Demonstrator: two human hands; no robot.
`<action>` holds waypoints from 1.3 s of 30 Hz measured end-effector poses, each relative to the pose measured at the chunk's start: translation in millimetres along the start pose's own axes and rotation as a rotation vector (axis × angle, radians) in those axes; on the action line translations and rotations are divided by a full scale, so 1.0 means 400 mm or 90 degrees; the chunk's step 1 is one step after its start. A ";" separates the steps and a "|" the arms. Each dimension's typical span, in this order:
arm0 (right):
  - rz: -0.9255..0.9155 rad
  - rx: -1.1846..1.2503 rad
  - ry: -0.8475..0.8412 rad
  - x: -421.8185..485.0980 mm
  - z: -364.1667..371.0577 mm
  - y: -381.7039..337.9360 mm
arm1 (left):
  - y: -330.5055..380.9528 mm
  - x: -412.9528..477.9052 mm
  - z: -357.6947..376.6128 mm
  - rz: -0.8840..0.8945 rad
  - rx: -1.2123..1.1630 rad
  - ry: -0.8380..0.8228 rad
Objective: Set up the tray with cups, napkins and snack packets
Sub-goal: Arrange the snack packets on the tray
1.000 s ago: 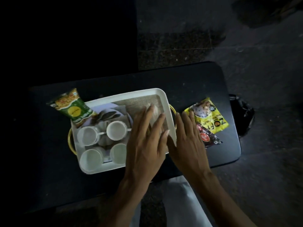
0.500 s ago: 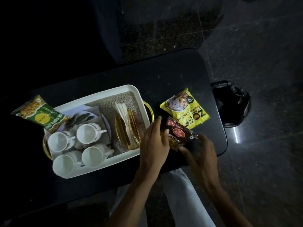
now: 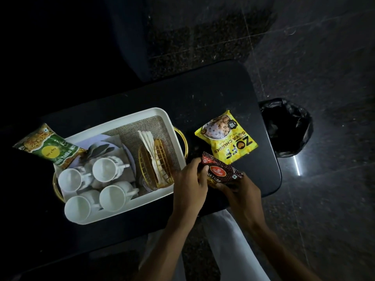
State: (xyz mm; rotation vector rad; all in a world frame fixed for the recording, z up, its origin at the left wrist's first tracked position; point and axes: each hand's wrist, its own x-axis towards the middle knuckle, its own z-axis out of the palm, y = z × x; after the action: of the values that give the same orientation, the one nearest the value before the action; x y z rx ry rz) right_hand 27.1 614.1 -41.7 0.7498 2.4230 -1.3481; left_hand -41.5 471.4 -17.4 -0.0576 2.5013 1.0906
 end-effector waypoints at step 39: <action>-0.194 -0.120 -0.089 0.212 0.488 -0.642 | -0.393 0.175 -0.549 -0.139 -0.316 0.264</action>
State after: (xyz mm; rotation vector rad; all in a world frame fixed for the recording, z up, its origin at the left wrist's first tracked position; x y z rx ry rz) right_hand -189.7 363.5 -2.8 0.2383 2.5770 -1.2001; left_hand -151.7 215.1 -19.4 -0.7472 2.4091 1.7100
